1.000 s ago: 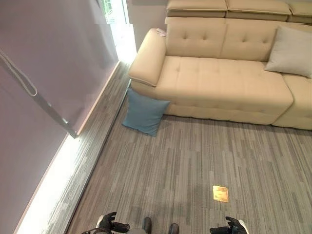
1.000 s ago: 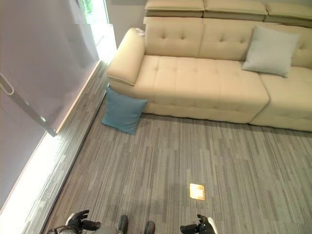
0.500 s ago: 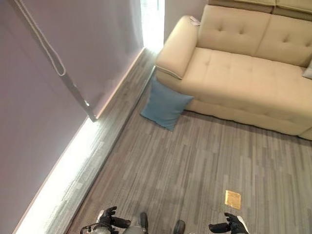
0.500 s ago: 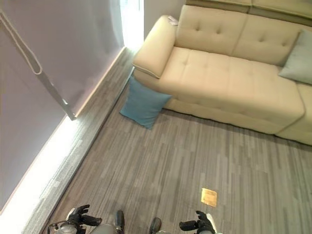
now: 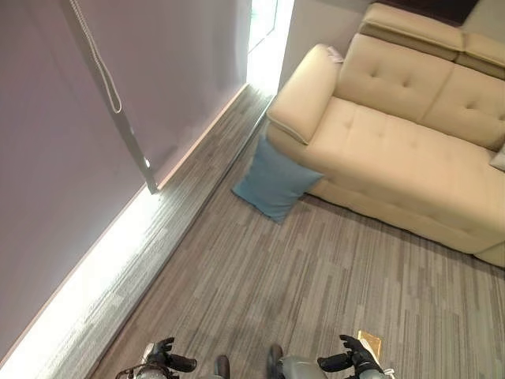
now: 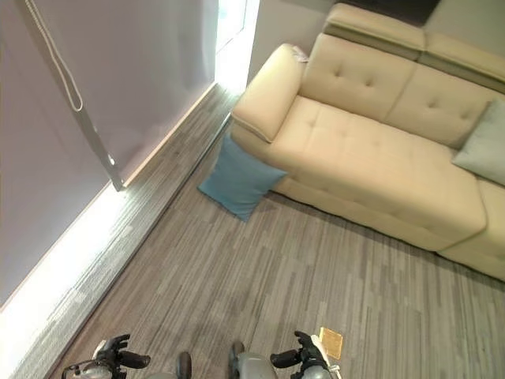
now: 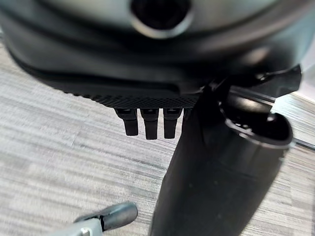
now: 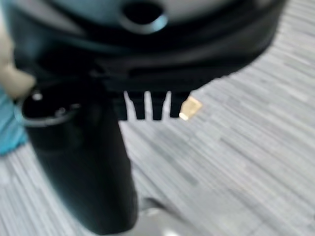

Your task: Pick up all the scattered cushions and arrange them neatly on the sofa.

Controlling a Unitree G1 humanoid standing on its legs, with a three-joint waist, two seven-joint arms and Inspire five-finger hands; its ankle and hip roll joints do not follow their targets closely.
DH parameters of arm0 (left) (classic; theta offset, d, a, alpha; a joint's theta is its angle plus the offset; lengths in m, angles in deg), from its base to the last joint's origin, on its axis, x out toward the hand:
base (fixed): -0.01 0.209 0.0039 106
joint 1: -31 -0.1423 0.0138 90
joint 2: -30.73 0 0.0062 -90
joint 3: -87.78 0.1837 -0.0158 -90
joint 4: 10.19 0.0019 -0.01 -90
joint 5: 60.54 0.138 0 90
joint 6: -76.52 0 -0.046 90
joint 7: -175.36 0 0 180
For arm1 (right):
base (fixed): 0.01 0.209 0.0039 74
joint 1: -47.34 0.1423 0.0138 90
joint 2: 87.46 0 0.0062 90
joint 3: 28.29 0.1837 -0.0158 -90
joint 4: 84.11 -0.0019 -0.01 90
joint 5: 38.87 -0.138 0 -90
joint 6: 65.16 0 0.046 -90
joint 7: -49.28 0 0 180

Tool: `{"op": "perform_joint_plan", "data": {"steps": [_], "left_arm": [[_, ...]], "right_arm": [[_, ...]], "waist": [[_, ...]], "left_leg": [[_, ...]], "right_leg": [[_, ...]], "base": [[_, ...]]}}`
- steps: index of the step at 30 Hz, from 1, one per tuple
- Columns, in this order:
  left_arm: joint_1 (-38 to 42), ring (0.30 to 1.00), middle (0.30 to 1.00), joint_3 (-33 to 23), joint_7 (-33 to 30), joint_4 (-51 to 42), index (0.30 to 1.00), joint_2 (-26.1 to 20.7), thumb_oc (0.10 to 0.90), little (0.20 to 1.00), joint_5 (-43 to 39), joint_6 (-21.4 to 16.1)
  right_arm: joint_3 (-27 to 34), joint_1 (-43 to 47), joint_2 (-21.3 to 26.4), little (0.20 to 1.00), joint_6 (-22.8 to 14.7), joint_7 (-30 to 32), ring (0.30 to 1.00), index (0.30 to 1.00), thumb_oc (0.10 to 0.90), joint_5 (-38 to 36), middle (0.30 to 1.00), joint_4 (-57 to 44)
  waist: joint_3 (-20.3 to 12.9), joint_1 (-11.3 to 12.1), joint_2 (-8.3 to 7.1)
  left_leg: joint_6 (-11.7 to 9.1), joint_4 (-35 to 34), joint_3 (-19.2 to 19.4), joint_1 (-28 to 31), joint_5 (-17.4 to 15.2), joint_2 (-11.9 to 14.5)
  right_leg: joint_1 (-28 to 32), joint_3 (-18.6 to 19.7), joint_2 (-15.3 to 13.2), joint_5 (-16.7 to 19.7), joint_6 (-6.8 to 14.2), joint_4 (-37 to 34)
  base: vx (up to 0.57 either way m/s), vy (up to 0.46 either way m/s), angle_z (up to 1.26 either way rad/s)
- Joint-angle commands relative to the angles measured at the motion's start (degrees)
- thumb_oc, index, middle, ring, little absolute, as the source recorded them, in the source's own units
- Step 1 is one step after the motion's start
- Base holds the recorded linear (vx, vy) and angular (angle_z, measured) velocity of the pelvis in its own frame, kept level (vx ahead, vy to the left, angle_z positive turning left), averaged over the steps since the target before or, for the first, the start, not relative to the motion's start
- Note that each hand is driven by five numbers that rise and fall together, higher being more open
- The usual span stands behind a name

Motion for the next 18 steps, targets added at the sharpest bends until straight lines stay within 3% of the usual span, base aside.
{"op": "perform_joint_plan", "data": {"steps": [1,3,4,5,6,7,8,10,12,14,15,16,18], "left_arm": [[-0.4,0.900,0.900,1.0,-0.7,-0.4,0.900,0.0,0.800,0.900,1.2,-1.6],[-0.6,0.900,0.900,1.0,-0.3,-0.3,0.900,0.0,0.800,0.900,1.5,-1.6],[-0.6,0.900,0.900,1.0,-0.3,-0.3,0.900,0.0,0.800,0.900,1.5,-1.6],[-0.4,0.900,0.900,1.2,-0.1,-0.7,0.900,-0.1,0.800,0.900,1.4,-1.7],[-0.4,0.900,0.900,1.2,-0.1,-0.8,0.900,-0.1,0.800,0.900,1.4,-1.7],[-0.2,0.900,0.900,1.3,-0.1,-1.1,0.900,-0.2,0.800,0.900,1.3,-1.7],[0.5,0.900,0.900,1.4,-0.2,-1.6,0.900,-0.5,0.800,0.900,0.8,-1.6],[0.7,0.900,0.900,1.7,-0.2,-2.2,0.900,-0.6,0.800,0.900,0.2,-1.6],[0.5,0.900,0.900,2.0,-0.2,-2.2,0.900,-0.7,0.800,0.900,0.5,-1.5],[0.3,0.900,0.900,2.0,-0.2,-2.1,0.900,-0.8,0.800,0.900,0.4,-1.6],[0.0,0.900,0.900,1.9,-0.1,-2.1,0.900,-0.9,0.800,0.900,0.4,-1.5],[-0.1,0.900,0.900,1.9,-0.1,-2.2,0.900,-1.0,0.800,0.900,0.3,-1.7],[-0.3,0.900,0.900,1.5,0.2,-2.1,0.900,-1.0,0.800,0.900,-0.5,-1.8]], "right_arm": [[0.1,1.0,3.0,0.900,-1.2,0.9,0.900,0.900,0.800,0.2,0.900,0.3],[0.8,0.5,3.1,0.900,-1.5,0.7,0.900,0.900,0.800,-0.5,0.900,0.5],[0.8,0.5,3.1,0.900,-1.5,0.7,0.900,0.900,0.800,-0.5,0.900,0.5],[1.1,0.3,3.2,0.900,-2.0,0.6,0.900,0.900,0.800,-1.2,0.900,0.4],[1.1,0.3,3.2,0.900,-2.0,0.6,0.900,0.900,0.800,-1.2,0.900,0.4],[1.1,0.5,3.3,0.900,-2.1,0.6,0.900,0.900,0.800,-1.5,0.900,0.2],[1.2,0.8,3.4,0.900,-2.0,0.9,0.900,0.900,0.800,-2.0,0.900,0.2],[1.0,0.7,3.3,0.900,-1.7,0.9,0.900,0.900,0.800,-2.4,0.900,0.4],[0.9,0.5,3.3,0.900,-1.7,0.9,0.900,0.900,0.800,-2.4,0.900,0.7],[0.8,0.4,3.2,0.900,-1.7,0.8,0.900,0.900,0.800,-2.3,0.900,0.8],[0.6,0.1,3.2,0.900,-1.6,0.9,0.900,0.900,0.800,-1.9,0.900,0.8],[0.5,0.0,3.3,0.900,-1.5,1.0,0.900,0.900,0.800,-1.7,0.900,0.9],[0.9,-0.3,3.0,0.900,-1.5,1.0,0.900,0.900,0.800,-1.7,0.900,1.0]], "waist": [[-0.9,0.2,-0.15],[-1.9,-0.4,-0.09],[-1.9,-0.4,-0.06],[-1.7,-0.8,-0.39],[-1.7,-0.9,-0.34],[-1.1,-0.8,-0.91],[0.0,-0.5,-1.44],[0.4,0.0,-1.80],[0.0,0.5,-2.01],[-0.2,0.7,-2.05],[-0.4,1.5,-1.57],[-0.5,2.0,-1.41],[-1.2,2.2,-1.33]], "left_leg": [[-2.6,5.7,-3.0,1.0,-8.2,-3.7],[-4.5,7.2,-2.7,1.4,-9.2,-2.9],[-4.5,7.3,-2.8,1.4,-9.3,-2.8],[-6.7,13.6,-0.6,-0.5,-8.0,-1.7],[-6.8,14.0,-0.7,-0.7,-8.1,-1.7],[-7.6,19.5,1.0,-3.3,-6.6,-0.9],[-7.9,27.5,4.6,-8.2,-5.3,1.5],[-6.8,26.2,7.5,-11.0,-6.0,3.3],[-6.3,22.4,7.4,-13.0,-6.4,3.1],[-6.5,20.1,7.1,-14.6,-4.9,3.4],[-7.4,14.3,6.6,-15.8,-0.6,4.3],[-7.9,13.1,6.0,-17.6,1.2,4.5],[-8.2,11.0,5.6,-17.0,1.5,4.4]], "right_leg": [[5.5,-1.7,0.3,2.0,-0.2,-3.3],[7.2,-2.6,0.2,1.5,-0.9,-4.9],[7.3,-2.6,0.2,1.5,-1.0,-5.0],[9.8,-3.5,0.0,1.7,-1.6,-7.2],[9.8,-3.6,0.1,1.7,-1.7,-7.2],[11.0,-3.9,-0.5,1.8,-2.1,-7.9],[13.2,-5.1,-1.1,1.1,-3.1,-9.2],[15.0,-6.2,-1.7,-0.1,-3.4,-10.1],[16.2,-6.4,-1.9,-1.1,-3.2,-10.7],[16.9,-6.4,-1.8,-1.7,-3.1,-11.0],[18.2,-6.2,-1.1,-2.8,-3.0,-11.4],[19.2,-5.7,-0.7,-3.5,-3.0,-11.6],[20.3,-5.1,-0.8,-4.3,-2.7,-11.5]], "base": [[0.30,-0.114,0.75],[0.27,-0.117,0.46],[0.20,-0.143,0.61],[0.11,-0.099,0.66],[0.15,-0.140,0.86],[0.09,-0.118,0.57],[0.15,-0.146,0.50],[0.20,-0.071,0.37],[0.23,0.018,0.35],[0.22,0.049,0.27],[0.29,0.099,0.16],[0.37,0.135,0.08],[0.27,0.132,-0.15]]}}
